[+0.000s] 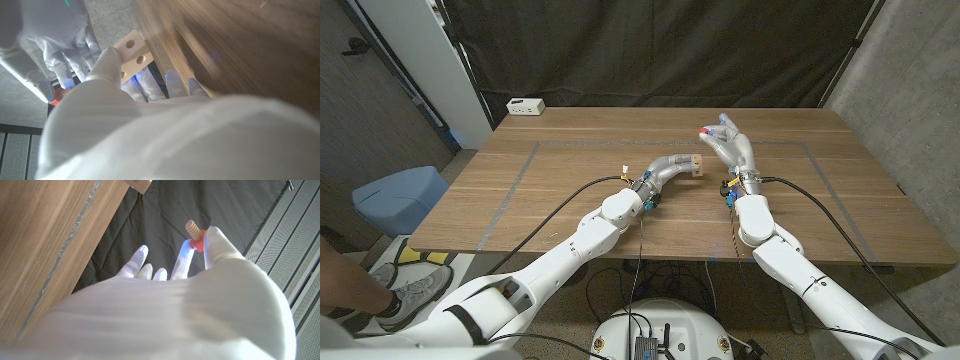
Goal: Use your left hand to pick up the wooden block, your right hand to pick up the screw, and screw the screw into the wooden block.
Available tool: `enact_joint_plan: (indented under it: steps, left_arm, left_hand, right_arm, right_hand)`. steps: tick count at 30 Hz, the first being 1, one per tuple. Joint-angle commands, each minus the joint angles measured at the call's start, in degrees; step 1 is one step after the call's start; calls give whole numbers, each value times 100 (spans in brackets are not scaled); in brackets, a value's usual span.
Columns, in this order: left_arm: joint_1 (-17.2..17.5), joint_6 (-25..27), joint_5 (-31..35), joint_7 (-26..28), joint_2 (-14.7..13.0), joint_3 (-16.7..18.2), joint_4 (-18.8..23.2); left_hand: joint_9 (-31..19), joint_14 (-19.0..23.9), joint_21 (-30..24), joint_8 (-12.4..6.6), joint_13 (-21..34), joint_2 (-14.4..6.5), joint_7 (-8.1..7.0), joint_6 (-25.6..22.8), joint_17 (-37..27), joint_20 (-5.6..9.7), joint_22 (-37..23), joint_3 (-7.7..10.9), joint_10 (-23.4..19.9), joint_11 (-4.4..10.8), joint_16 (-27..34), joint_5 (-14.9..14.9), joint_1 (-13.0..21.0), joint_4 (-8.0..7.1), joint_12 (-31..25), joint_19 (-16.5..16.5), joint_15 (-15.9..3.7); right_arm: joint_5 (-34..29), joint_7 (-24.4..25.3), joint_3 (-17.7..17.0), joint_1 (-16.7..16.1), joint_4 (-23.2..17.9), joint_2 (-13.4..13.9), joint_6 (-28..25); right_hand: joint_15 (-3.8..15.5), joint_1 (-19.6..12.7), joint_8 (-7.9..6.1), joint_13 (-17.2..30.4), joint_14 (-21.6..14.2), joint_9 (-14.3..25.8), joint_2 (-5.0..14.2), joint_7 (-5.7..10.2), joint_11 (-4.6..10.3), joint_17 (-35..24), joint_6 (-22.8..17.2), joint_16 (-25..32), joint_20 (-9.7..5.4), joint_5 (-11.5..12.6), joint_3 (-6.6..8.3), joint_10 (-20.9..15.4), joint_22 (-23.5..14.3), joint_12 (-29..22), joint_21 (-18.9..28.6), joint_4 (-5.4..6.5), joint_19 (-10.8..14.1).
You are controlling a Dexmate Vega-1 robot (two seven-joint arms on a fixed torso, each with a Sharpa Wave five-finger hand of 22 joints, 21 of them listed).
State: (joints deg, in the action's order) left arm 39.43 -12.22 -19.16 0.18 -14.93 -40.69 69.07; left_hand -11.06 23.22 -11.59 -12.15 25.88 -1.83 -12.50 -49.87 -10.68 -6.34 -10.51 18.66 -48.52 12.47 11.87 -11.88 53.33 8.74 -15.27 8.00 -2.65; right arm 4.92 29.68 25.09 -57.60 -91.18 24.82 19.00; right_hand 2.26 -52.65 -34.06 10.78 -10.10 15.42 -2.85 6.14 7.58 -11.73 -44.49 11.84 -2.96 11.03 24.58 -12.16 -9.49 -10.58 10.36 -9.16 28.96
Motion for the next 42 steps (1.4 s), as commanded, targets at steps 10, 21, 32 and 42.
enact_joint_plan:
  steps: [10,21,32,42]
  left_arm:
    - [17,143,193,155,-100,-63,216]
    - [-33,209,427,290,-159,-122,316]
    - [-49,248,466,307,-175,-126,328]
    - [-69,230,456,276,-166,-122,305]
  left_hand:
    - [-30,60,-34,-49,34,-47,130,-181,-9,-24,-13,-6,-47,3,-9,-41,22,-20,-21,13,-338]
    - [-31,63,-34,-48,40,-46,129,-180,-7,-24,-13,-10,-59,3,-9,-43,24,-17,-17,11,-335]
    - [-31,56,-33,-49,46,-44,130,-186,-7,-24,-13,-17,-64,4,-14,-44,22,-17,-12,6,-331]
    - [-31,60,-32,-49,51,-45,129,-192,-6,-22,-13,-19,-63,3,-13,-46,26,-14,-6,4,-337]
  right_arm:
    - [-66,8,21,-65,-18,-9,-78]
    - [-73,0,38,-33,72,-25,-22]
    - [-60,-1,50,-17,153,-46,15]
    - [-96,8,58,-57,116,-14,-17]
  right_hand:
    - [273,-41,-35,17,22,-6,42,27,21,-14,-29,20,-276,25,-34,-28,-5,-13,22,11,-20]
    - [280,-51,-46,17,21,-6,57,24,11,-13,-35,25,-278,25,-45,-30,-5,-18,26,10,-20]
    - [278,-61,-53,16,18,-15,69,12,13,-11,-42,30,-282,24,-60,-29,-5,-21,28,9,-21]
    - [286,-57,-55,16,21,-23,87,10,21,-13,-41,33,-283,24,-73,-36,-5,-26,32,17,-17]
